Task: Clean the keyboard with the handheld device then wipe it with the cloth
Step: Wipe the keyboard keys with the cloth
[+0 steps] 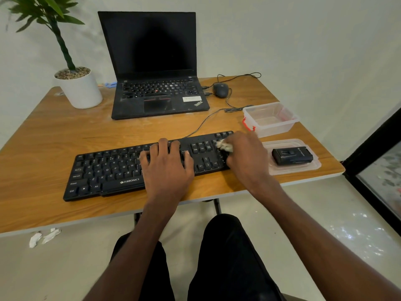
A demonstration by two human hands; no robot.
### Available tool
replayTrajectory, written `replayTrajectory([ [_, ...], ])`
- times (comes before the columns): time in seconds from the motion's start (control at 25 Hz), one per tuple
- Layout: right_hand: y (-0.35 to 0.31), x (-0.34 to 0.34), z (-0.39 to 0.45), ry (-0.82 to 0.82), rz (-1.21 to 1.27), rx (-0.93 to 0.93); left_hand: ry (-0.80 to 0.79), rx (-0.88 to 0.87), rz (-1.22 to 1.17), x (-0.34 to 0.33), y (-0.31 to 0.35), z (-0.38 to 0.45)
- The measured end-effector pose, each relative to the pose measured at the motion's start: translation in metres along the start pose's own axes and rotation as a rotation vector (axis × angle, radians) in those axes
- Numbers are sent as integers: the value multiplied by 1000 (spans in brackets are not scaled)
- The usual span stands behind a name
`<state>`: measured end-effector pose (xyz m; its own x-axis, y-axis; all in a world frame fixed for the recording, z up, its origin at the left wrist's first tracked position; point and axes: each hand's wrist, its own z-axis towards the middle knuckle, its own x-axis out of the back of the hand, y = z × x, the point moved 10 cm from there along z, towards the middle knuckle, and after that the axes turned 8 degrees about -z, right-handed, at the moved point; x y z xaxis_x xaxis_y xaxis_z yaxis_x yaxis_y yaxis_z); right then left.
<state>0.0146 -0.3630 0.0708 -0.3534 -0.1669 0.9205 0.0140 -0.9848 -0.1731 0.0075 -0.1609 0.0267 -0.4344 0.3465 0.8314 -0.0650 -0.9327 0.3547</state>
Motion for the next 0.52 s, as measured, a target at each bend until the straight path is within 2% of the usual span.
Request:
replayTrajectory([
  [0.12,-33,-14,-6,-83,40,231,-2,4,4,-1,0,0],
  [0.2,-17,-10,-1,-97,41,186,-5,5,-1,-1,-1,0],
  [0.28,13,-4,7,-122,-4,63,-3,8,-4,0,-2,0],
  [0.4,38,13,12,-64,-213,-120,7,2,-1,1,0,-1],
  [0.52,2,1,6,-64,-5,53,4,1,-1,0,-1,0],
])
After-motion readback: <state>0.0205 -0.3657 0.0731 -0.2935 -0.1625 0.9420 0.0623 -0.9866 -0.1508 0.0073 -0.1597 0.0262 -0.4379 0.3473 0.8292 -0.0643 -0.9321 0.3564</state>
